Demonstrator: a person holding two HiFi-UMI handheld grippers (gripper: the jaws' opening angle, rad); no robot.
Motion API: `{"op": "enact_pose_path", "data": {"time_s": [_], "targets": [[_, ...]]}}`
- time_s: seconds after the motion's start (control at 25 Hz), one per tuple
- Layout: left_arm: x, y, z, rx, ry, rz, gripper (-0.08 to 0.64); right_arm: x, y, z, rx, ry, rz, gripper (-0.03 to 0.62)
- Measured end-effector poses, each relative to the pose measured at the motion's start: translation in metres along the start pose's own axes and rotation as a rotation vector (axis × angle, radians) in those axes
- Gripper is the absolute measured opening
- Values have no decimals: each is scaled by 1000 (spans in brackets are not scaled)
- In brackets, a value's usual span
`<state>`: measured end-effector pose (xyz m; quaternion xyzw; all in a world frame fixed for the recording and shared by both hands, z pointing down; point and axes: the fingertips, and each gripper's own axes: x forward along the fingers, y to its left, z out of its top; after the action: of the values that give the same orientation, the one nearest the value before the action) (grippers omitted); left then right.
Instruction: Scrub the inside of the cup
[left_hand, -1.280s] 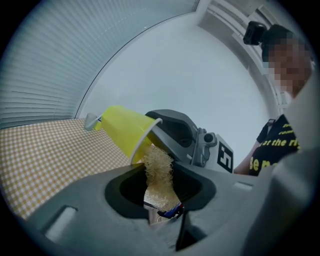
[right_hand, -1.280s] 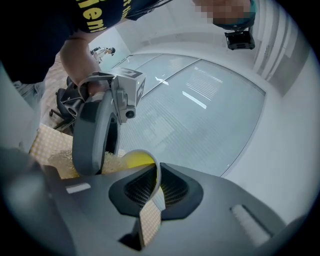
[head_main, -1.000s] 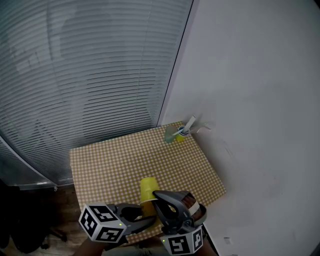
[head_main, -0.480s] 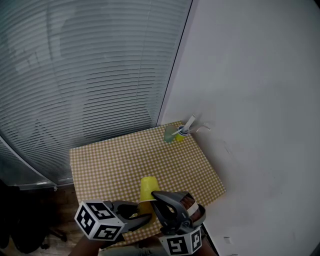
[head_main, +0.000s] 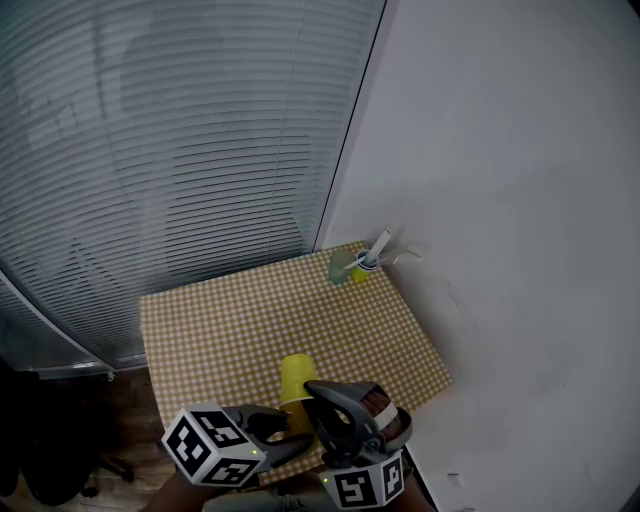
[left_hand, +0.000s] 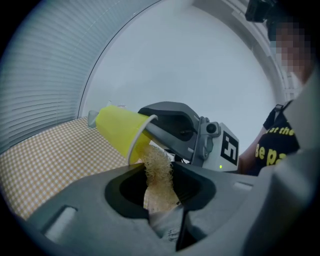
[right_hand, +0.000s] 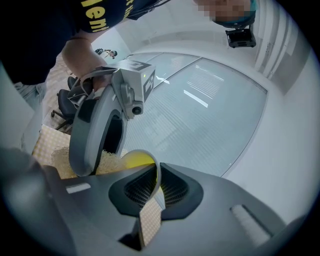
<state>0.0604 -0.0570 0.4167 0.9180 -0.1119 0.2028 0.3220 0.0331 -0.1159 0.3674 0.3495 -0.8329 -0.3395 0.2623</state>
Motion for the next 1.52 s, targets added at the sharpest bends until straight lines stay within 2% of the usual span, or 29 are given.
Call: {"op": "enact_pose_path", "data": {"time_s": [0.28, 0.84, 1.0, 1.12, 1.36, 1.52], "targets": [[4, -1, -4, 30, 28, 14, 133, 1, 0, -4, 11, 10, -3, 26], [-8, 6, -2, 22, -10, 41, 133, -4, -19, -25, 67, 61, -64, 26], [-13, 16, -2, 38, -17, 85, 133, -5, -25, -34, 97, 84, -78, 26], [-17, 27, -2, 45, -34, 126, 133, -7, -28, -44, 155, 100, -82, 26], [-15, 51, -15, 19, -47, 181, 133, -10, -29, -60, 251, 110, -93, 26], [-18, 61, -13, 32, -81, 225, 133, -11, -28, -70, 275, 137, -72, 26]]}}
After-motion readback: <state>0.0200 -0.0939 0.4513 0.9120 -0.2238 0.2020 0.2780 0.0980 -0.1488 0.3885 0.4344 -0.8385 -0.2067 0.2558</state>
